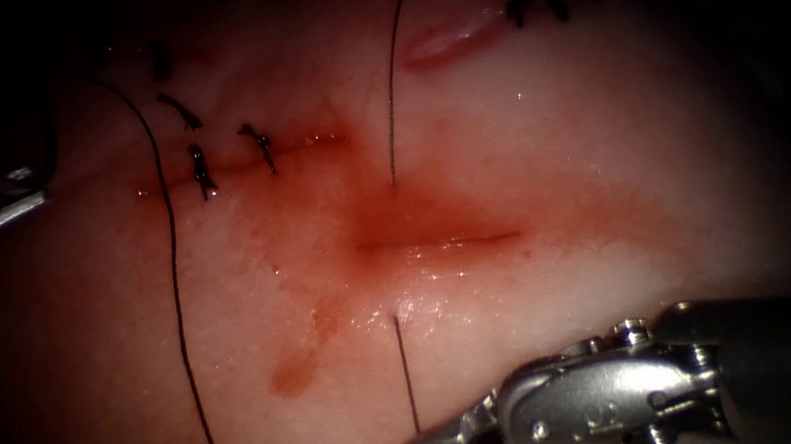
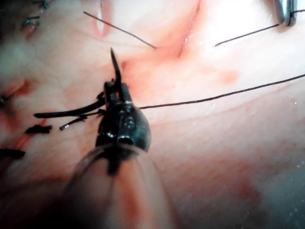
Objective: Wound Closure
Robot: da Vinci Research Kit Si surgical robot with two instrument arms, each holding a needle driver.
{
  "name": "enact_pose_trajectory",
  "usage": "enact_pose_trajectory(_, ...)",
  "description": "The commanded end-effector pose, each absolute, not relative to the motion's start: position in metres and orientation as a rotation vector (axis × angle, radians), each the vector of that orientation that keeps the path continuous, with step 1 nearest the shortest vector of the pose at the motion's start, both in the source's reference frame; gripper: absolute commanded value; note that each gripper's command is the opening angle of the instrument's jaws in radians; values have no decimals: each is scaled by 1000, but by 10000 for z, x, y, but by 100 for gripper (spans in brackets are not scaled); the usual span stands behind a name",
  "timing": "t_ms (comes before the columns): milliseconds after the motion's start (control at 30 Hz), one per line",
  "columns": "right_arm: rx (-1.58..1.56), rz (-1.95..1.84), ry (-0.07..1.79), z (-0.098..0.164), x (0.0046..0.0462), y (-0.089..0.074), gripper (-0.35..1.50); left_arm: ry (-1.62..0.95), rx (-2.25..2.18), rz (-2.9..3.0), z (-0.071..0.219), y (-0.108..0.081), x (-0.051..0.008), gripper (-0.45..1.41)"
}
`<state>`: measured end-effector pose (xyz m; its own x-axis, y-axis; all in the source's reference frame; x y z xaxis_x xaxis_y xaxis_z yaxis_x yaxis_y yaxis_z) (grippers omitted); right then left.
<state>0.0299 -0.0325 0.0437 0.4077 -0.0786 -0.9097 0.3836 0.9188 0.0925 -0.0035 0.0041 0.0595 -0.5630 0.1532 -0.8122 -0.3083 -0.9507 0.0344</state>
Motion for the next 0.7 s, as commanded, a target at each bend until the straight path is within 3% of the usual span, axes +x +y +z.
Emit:
enact_pose_trajectory(33,313,-305,1131,424,314,-328,-35,253,-1305,2554,600,44,-41,-45)
enact_pose_trajectory(367,378,-336,1112,408,308,-340,-35,251,-1303,2557,600,43,-42,-45)
enact_pose_trajectory(400,385,-326,1109,408,307,-339,-27,251,-1303,2557,600,43,-42,-45)
enact_pose_trajectory(433,394,-283,1109,408,304,-332,73,251,-1303,2557,600,43,-42,-45)
enact_pose_trajectory(467,377,-251,1108,408,302,-324,94,251,-1303,2557,600,43,-42,-45)
enact_pose_trajectory(533,297,-135,1105,407,290,-297,120,249,-1307,2556,600,43,-42,-45)
enact_pose_trajectory(633,213,146,1112,410,261,-257,118,249,-1307,2556,600,43,-42,-45)
enact_pose_trajectory(700,146,331,1100,414,247,-231,138,249,-1307,2556,600,44,-42,-45)
